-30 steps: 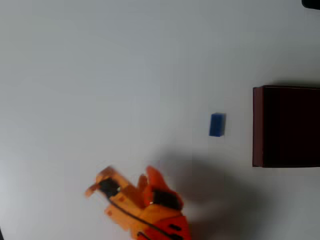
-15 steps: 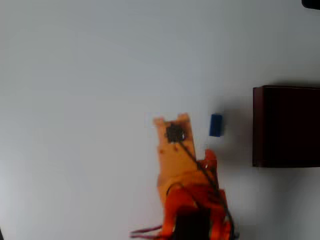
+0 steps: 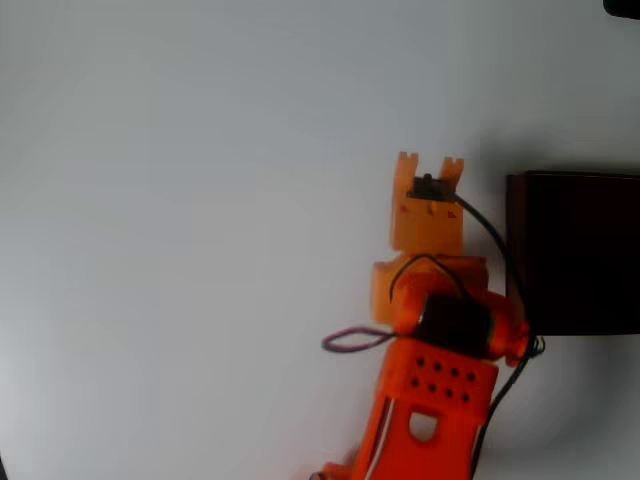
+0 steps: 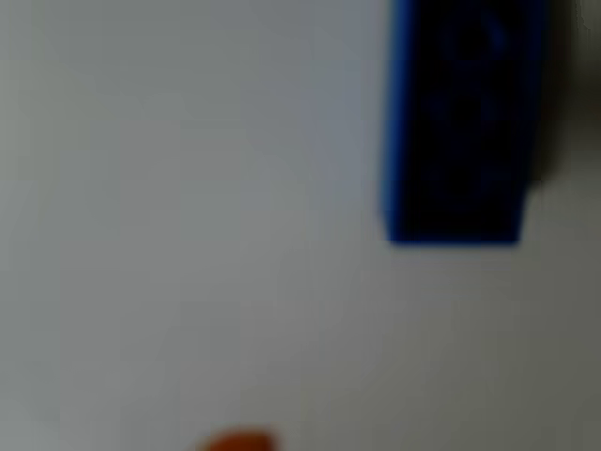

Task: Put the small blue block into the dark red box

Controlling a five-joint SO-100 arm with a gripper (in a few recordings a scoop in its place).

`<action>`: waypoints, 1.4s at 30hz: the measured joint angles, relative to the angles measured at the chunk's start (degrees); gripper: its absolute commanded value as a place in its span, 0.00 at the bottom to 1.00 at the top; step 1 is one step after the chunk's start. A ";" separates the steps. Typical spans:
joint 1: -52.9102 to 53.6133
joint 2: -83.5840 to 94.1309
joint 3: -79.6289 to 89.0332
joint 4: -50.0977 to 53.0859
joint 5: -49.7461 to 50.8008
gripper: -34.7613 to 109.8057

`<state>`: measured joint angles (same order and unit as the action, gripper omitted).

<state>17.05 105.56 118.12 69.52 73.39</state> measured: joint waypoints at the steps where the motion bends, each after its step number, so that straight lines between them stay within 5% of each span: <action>1: -0.18 -1.14 -0.18 -0.70 0.00 0.40; 26: 2.99 -18.63 -6.06 -7.29 0.79 0.37; 31: 4.83 -22.41 -9.49 -6.50 0.35 0.24; 42: 6.33 -23.55 -18.46 4.48 -5.19 0.24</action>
<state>23.38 82.00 99.67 74.00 68.20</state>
